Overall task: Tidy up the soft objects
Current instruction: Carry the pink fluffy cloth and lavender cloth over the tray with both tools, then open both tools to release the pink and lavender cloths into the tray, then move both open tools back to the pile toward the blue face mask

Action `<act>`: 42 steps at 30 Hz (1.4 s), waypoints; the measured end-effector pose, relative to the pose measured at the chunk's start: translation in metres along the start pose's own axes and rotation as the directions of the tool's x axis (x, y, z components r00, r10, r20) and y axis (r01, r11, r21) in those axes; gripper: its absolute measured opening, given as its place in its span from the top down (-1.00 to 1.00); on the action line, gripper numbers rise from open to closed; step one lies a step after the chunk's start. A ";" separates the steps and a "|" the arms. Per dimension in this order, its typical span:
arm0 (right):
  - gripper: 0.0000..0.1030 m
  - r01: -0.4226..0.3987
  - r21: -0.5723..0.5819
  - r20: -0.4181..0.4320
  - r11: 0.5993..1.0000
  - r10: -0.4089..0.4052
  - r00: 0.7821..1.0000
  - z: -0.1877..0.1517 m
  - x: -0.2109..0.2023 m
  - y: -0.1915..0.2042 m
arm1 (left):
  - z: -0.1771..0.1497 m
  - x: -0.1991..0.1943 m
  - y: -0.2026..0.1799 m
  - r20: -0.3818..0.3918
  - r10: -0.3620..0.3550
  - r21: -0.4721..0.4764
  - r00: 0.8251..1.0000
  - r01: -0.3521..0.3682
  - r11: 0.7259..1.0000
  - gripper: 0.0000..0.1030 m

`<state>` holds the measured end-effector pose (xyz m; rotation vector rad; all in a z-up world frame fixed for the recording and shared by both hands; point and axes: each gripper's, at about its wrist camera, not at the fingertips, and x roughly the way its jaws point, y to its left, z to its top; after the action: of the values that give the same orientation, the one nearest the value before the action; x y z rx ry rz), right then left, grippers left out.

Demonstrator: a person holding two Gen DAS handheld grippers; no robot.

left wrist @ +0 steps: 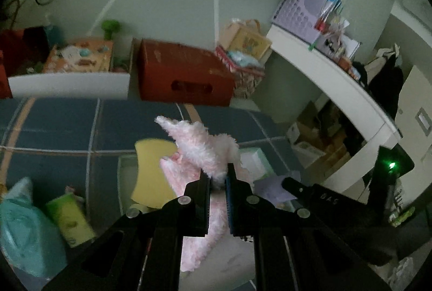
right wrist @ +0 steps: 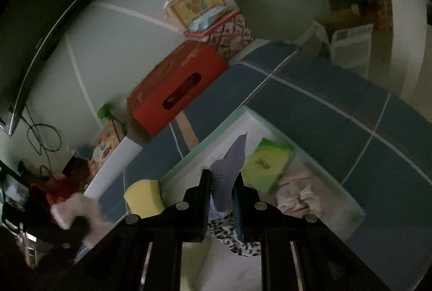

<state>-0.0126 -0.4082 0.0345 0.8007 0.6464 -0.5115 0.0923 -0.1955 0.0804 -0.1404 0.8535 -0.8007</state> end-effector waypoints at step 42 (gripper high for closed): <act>-1.00 0.332 -0.298 0.042 0.895 -0.335 0.941 -0.005 -0.031 0.045 | 0.025 -0.081 0.097 -0.041 0.485 -0.073 0.874 -0.486 0.871 -0.72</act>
<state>-0.0073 -0.3726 0.0756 0.4030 0.8558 -0.7013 0.1343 -0.0768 0.1066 0.0157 0.8927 -0.2925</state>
